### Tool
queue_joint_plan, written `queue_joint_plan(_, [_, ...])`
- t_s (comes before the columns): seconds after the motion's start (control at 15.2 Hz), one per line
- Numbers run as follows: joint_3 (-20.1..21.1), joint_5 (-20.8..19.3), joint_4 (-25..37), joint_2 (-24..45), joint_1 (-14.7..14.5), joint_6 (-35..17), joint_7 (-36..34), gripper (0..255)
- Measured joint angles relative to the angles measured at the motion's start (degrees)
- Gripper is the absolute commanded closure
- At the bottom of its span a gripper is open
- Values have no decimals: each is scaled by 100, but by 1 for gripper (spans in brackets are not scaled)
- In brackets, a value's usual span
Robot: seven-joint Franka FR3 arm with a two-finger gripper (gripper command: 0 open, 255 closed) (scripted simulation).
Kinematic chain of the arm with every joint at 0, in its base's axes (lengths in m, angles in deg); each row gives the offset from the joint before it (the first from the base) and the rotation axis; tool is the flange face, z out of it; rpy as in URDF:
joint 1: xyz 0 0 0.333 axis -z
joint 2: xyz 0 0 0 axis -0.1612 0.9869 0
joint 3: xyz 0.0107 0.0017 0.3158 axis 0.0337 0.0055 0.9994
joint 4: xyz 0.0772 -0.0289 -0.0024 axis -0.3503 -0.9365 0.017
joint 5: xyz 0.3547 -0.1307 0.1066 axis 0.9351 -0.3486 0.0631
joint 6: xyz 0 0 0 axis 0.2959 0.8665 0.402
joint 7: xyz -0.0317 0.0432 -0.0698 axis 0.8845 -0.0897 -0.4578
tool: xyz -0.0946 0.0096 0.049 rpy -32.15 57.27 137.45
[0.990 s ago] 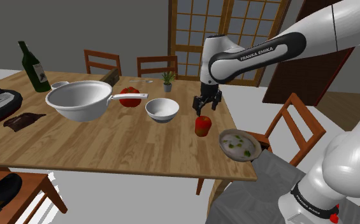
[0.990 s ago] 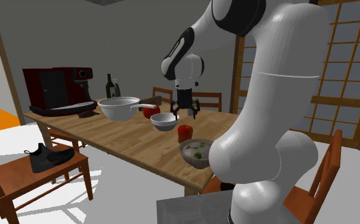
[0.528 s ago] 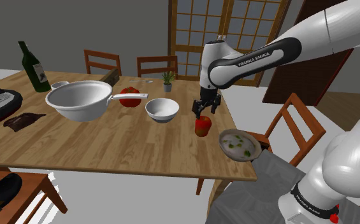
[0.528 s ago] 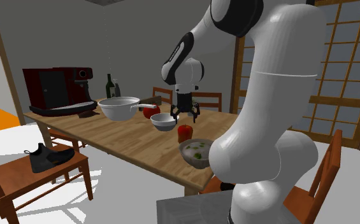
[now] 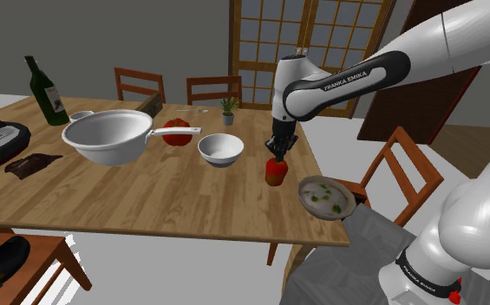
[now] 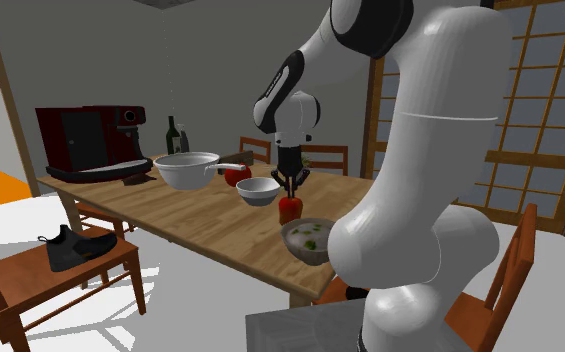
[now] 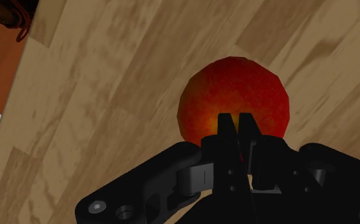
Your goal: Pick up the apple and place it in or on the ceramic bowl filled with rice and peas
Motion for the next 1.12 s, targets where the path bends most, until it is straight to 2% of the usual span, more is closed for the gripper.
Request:
queue_joint_plan(0.4, [0, 1, 27, -5, 0, 32, 0, 255])
queue_joint_plan(1.12, [-15, 54, 530, -324, 0, 850, 63, 255])
